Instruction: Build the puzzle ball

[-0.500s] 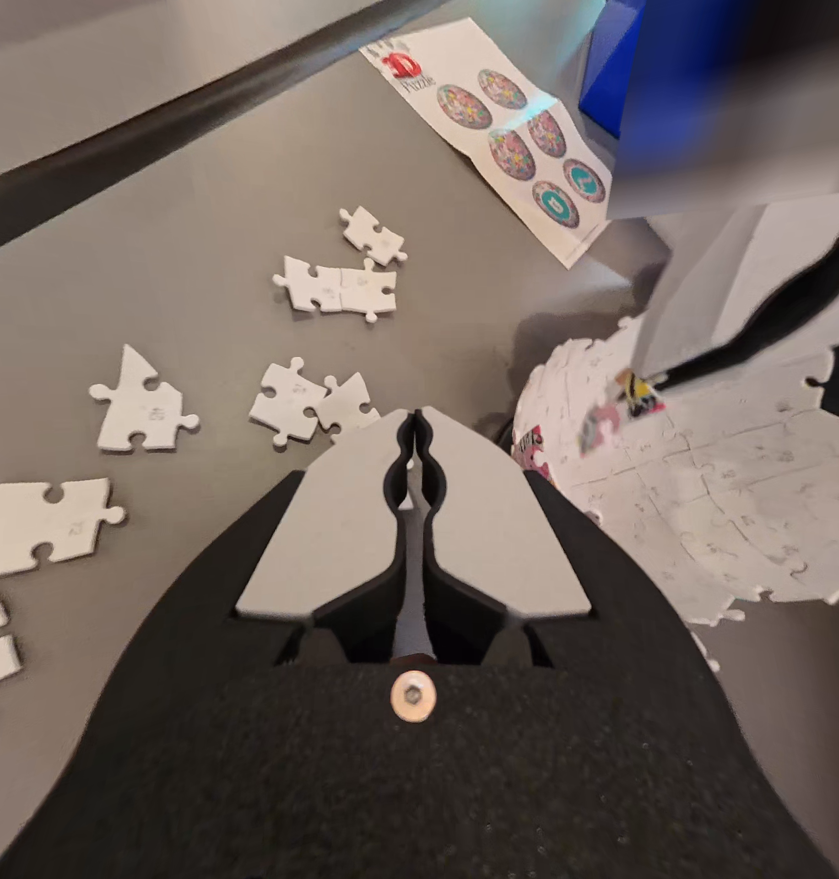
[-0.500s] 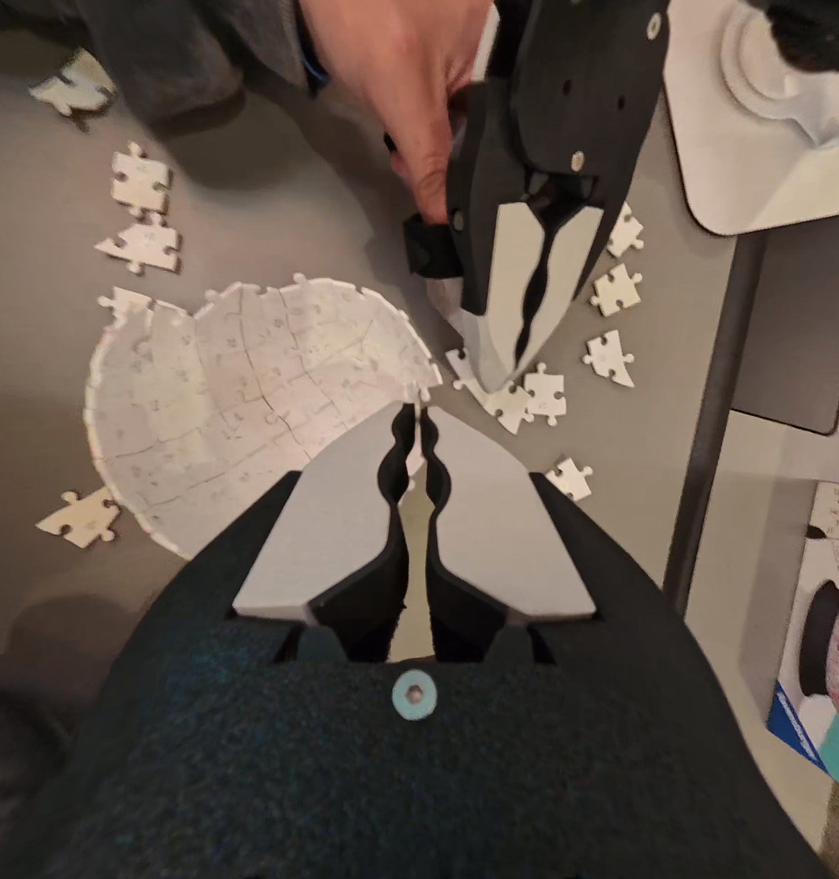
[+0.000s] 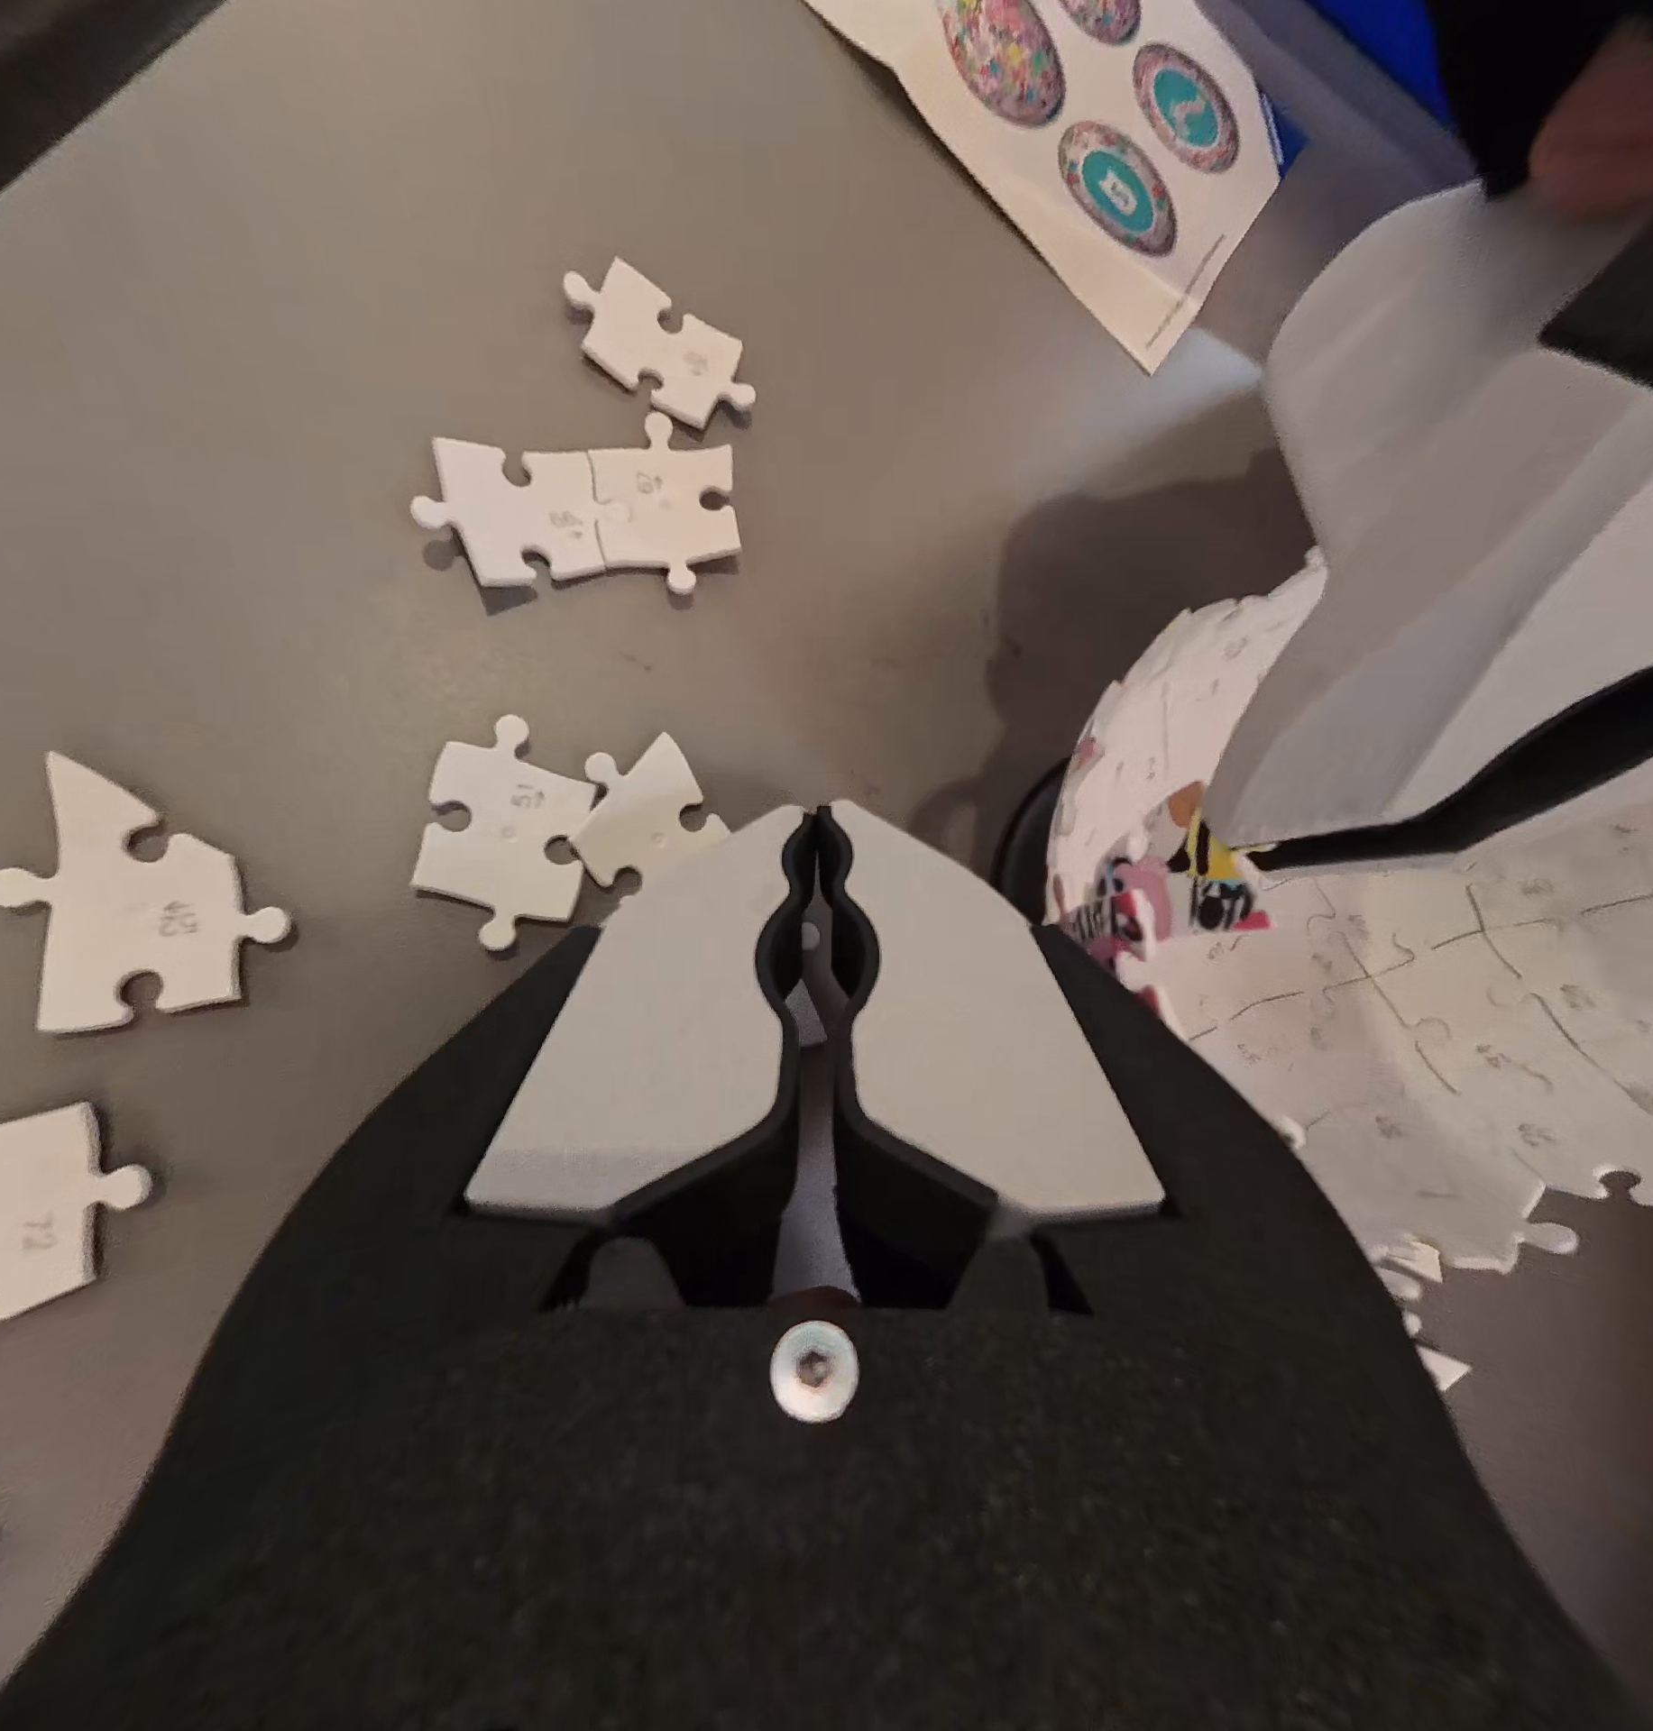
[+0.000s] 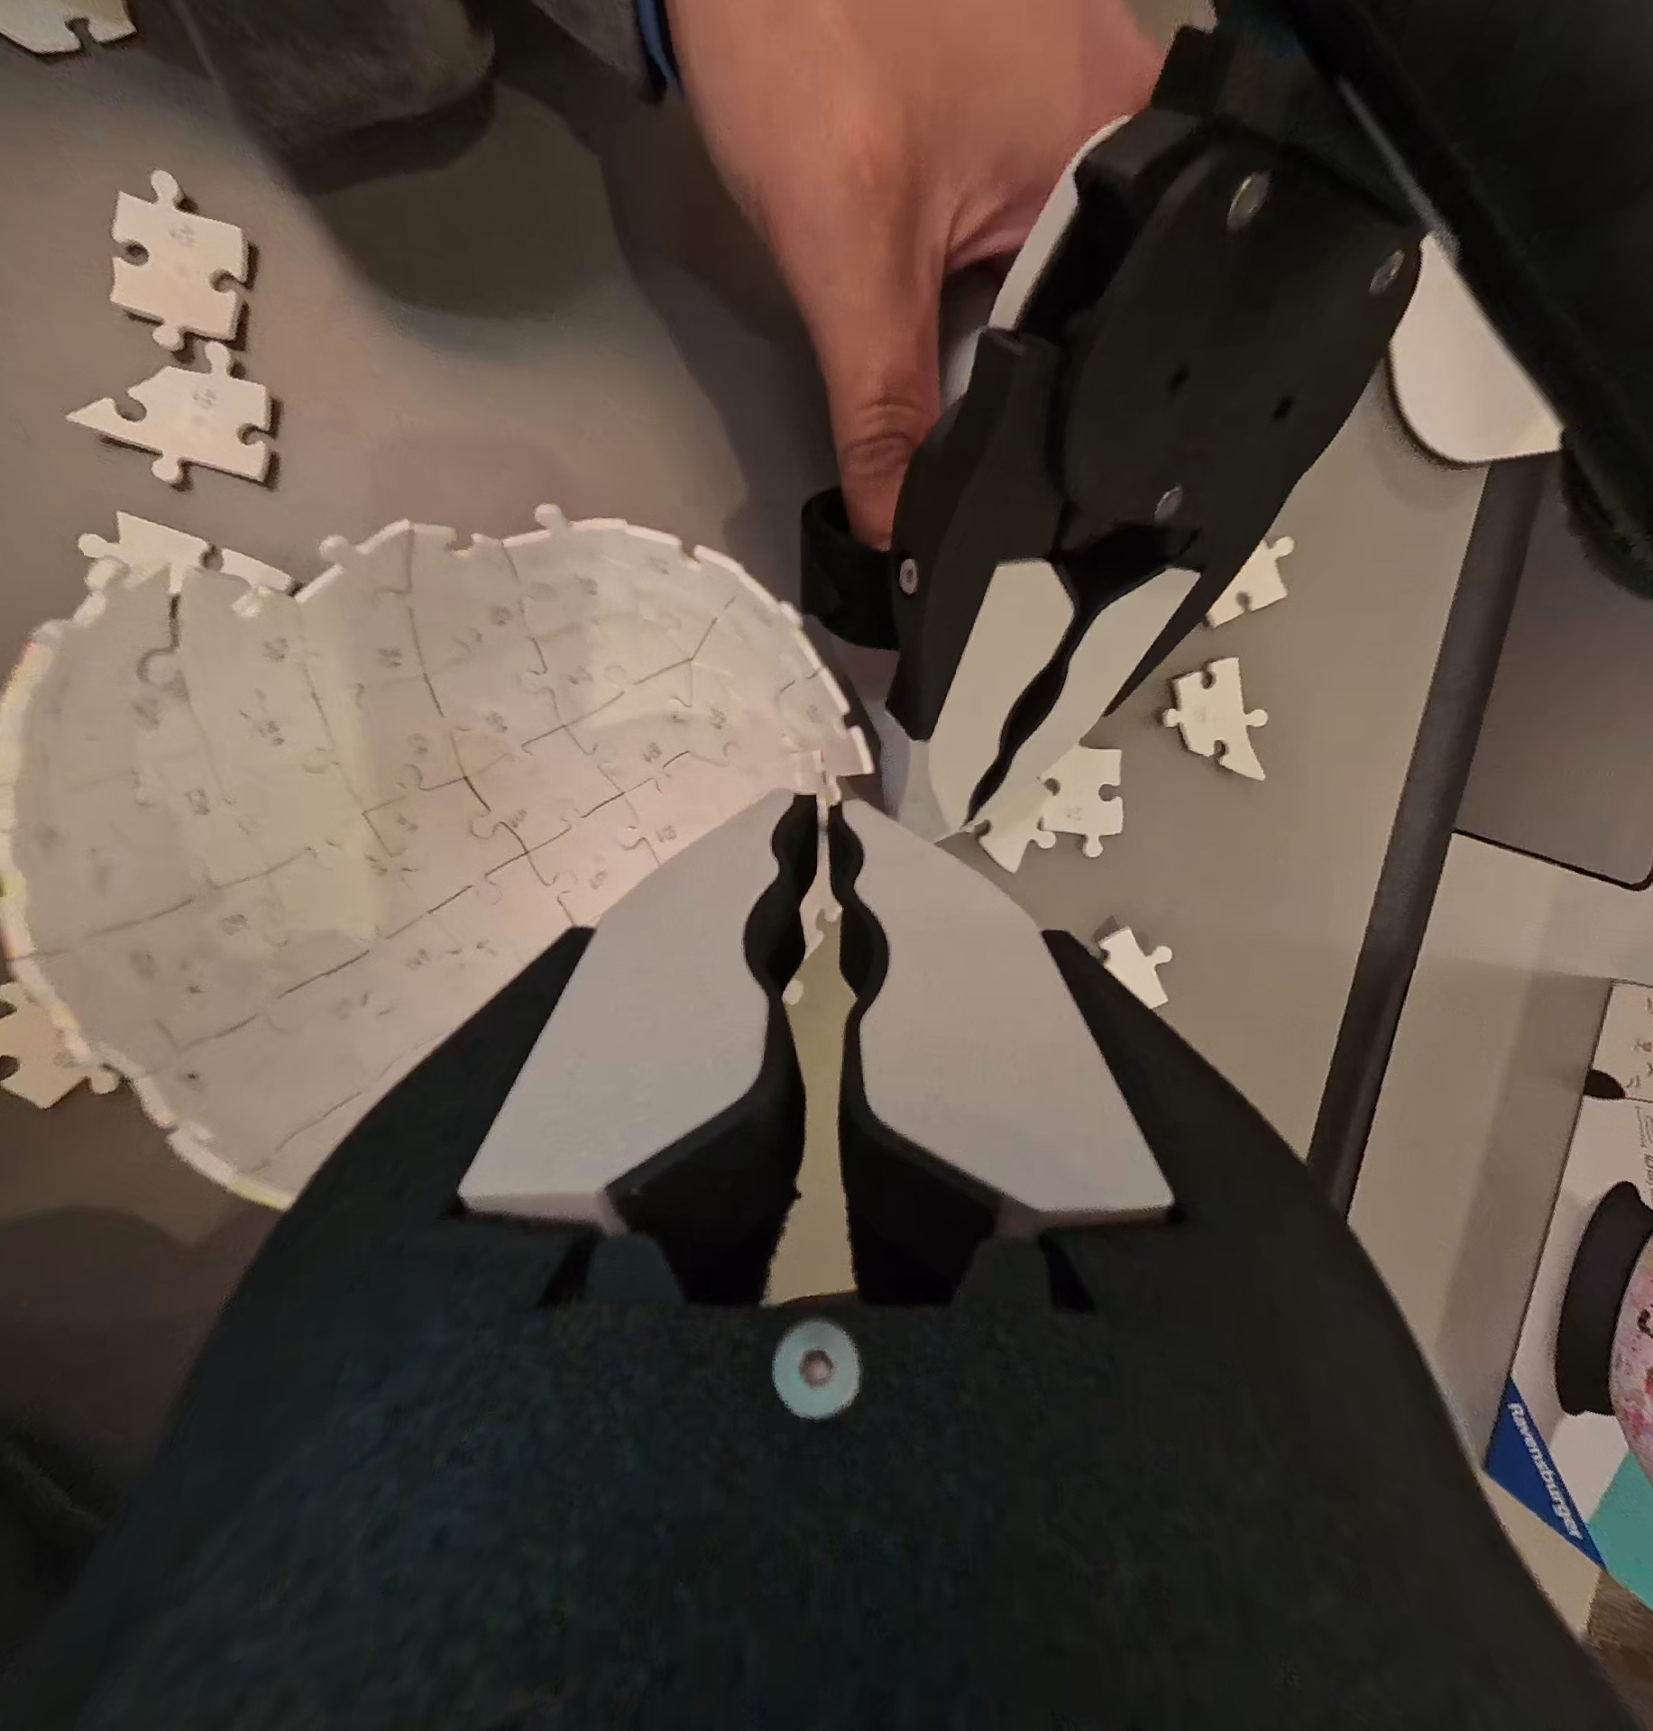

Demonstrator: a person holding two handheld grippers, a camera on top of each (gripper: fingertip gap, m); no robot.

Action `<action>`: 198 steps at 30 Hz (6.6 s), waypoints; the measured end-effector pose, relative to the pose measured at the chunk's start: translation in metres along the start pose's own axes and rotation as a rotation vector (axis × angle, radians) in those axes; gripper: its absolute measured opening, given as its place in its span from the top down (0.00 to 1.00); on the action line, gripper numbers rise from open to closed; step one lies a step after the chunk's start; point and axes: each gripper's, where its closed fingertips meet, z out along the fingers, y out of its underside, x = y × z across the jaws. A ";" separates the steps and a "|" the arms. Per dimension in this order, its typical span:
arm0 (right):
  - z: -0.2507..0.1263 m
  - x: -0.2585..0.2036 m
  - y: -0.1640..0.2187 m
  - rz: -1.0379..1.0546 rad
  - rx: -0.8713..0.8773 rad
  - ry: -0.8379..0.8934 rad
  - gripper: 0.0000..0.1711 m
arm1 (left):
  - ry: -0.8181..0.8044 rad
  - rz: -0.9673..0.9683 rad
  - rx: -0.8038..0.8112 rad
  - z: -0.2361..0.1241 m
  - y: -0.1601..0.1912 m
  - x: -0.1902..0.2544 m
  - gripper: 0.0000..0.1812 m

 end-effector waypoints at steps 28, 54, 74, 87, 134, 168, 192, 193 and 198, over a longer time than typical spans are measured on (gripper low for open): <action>-0.005 0.004 0.006 -0.032 0.014 0.104 0.99 | 0.039 -0.002 -0.025 0.006 0.004 0.005 1.00; 0.002 0.005 0.010 0.080 -0.017 0.065 0.99 | 0.060 -0.001 -0.016 0.009 0.001 0.008 1.00; 0.003 0.015 0.012 0.002 -0.055 0.161 0.98 | 0.073 0.004 -0.014 0.009 0.001 0.010 1.00; 0.002 0.020 0.016 0.043 -0.063 0.174 0.97 | 0.074 0.004 -0.014 0.008 0.002 0.010 1.00; 0.000 0.023 0.019 0.040 -0.063 0.198 0.98 | -0.100 0.210 -0.044 -0.034 -0.025 0.035 0.96; 0.003 0.015 0.031 0.242 0.023 -0.050 0.98 | -0.204 0.272 -0.090 -0.034 -0.029 0.034 0.99; 0.006 0.023 0.028 0.130 0.015 0.070 0.98 | -0.025 0.082 -0.085 -0.002 -0.001 -0.003 1.00; 0.006 0.023 0.028 0.120 0.015 0.076 0.98 | -0.017 0.076 -0.093 0.001 0.000 -0.004 1.00; 0.007 0.024 0.027 0.113 0.022 0.084 0.97 | 0.033 0.045 -0.114 0.008 0.002 -0.003 1.00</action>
